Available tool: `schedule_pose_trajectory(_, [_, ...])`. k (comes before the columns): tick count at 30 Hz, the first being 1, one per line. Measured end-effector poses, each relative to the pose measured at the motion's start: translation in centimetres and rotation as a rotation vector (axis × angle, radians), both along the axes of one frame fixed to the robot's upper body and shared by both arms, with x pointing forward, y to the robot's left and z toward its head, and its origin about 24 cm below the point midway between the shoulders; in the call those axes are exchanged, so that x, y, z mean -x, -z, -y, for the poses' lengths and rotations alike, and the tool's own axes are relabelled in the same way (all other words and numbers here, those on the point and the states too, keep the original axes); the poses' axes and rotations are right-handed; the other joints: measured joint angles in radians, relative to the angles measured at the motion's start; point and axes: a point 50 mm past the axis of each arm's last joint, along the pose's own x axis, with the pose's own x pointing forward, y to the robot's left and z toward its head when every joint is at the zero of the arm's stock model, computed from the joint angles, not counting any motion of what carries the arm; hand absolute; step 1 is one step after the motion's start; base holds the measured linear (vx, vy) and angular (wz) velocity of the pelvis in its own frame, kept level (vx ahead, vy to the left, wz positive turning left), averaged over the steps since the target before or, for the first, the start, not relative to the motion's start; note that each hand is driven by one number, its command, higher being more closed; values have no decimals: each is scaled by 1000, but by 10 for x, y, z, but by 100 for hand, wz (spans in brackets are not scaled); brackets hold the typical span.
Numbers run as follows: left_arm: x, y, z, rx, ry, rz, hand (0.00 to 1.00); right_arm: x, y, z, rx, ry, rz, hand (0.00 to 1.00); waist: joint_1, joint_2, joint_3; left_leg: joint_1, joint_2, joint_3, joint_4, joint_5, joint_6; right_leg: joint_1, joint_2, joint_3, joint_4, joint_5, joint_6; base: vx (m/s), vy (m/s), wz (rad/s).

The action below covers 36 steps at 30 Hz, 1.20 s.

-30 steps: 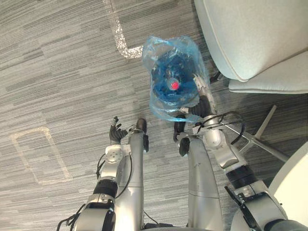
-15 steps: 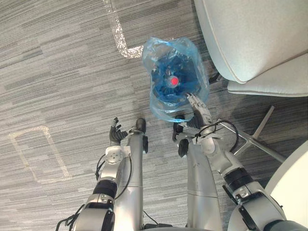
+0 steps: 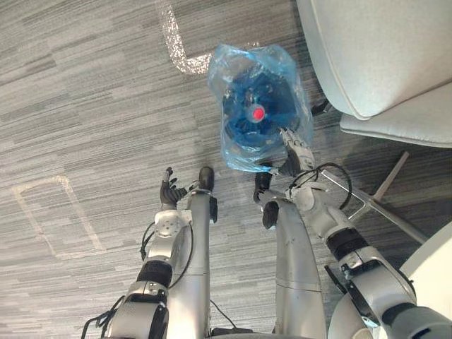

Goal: Gather rubbish on tea table into small bin, then transfer packed bag to large trash can.

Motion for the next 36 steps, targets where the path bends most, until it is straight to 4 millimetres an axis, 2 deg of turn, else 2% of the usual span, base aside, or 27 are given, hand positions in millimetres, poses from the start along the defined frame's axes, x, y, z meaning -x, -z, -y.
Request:
schedule_pose_trajectory(5, [-2,-3,1,14,-2,17,0,-5,-5,-3,16,0,5,0,1,3,4,-15,-6,-5,-4,5,-4,-17,-11,-9,5,-14,20,-3,29,7])
schedule_pose_trajectory(12, [-9,-14,3,40,-4,66,0,-15,-8,-11,44,12,-13,0,3,5,31,-33,-18,-11,-6,9,-8,-38,-26,-19,26,-17,17,11,30,10])
schedule_pose_trajectory(13, [-9,-14,3,40,-5,66,0,-15,-8,-11,46,12,-15,100,3,5,31,-34,-18,-12,-5,9,-8,-38,-26,-21,26,-17,17,21,22,4])
schedule_pose_trajectory(24, [-11,-17,8,62,-8,73,0,-17,-2,-24,47,-6,-51,100,10,6,31,-46,-34,-21,7,9,-9,-49,-45,-30,55,-40,7,3,30,8])
schedule_pose_trajectory(36, [-11,-13,11,66,-9,50,0,-16,1,-20,45,2,-56,100,11,6,31,-28,-33,-29,24,10,-11,-27,-44,-37,66,-39,2,-1,21,0])
